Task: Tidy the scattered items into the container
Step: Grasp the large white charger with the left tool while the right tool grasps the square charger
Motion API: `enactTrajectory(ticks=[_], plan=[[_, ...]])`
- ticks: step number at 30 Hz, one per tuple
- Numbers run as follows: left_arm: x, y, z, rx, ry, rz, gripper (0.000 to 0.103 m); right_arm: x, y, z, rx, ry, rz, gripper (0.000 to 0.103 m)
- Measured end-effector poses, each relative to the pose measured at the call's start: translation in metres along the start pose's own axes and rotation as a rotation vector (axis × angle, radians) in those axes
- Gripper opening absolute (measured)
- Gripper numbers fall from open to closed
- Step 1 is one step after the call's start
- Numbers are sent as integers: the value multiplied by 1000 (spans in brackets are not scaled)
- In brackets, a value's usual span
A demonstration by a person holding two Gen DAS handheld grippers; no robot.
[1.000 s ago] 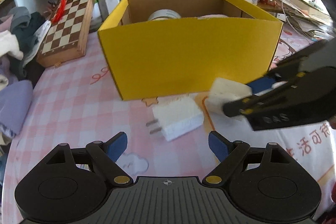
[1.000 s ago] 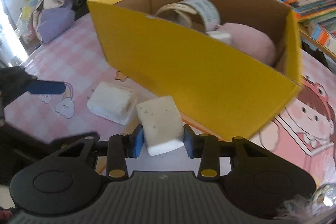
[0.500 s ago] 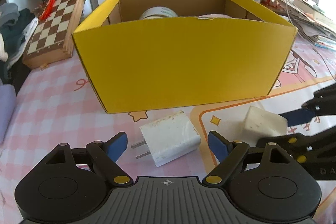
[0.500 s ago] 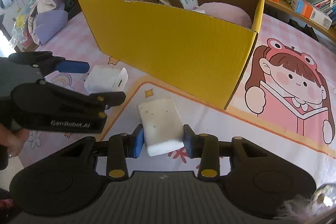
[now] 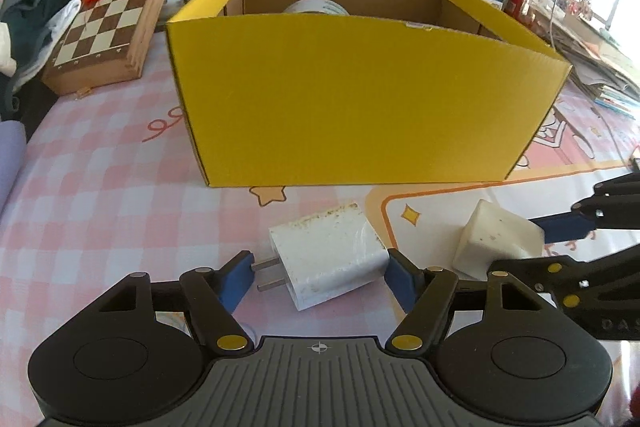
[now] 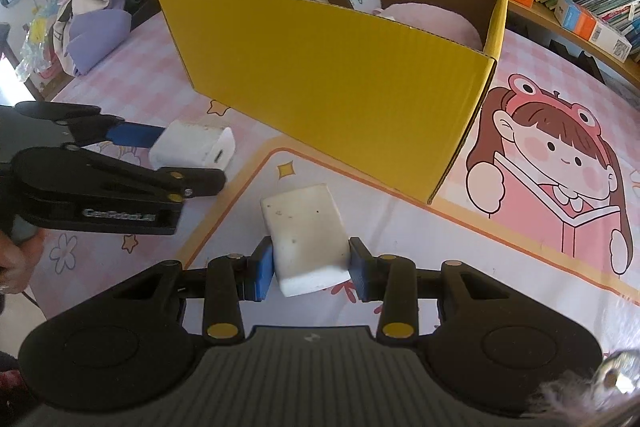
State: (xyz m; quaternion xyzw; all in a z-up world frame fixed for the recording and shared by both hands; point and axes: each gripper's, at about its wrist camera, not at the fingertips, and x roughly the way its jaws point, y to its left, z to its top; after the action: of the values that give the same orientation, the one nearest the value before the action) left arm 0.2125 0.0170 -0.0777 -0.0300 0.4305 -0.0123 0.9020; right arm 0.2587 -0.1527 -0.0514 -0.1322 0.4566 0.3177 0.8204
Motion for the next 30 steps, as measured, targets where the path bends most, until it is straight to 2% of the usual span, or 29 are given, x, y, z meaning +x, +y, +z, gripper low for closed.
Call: enactTrajectory(ticks=[18,30], plan=[[-52,-2,-8,52,-73,-60,71,-13,18,-7,-25,11,-14,36],[-67,0,-18,69,-84,-89,71,-24,30,-15,-16,7,-35,36]])
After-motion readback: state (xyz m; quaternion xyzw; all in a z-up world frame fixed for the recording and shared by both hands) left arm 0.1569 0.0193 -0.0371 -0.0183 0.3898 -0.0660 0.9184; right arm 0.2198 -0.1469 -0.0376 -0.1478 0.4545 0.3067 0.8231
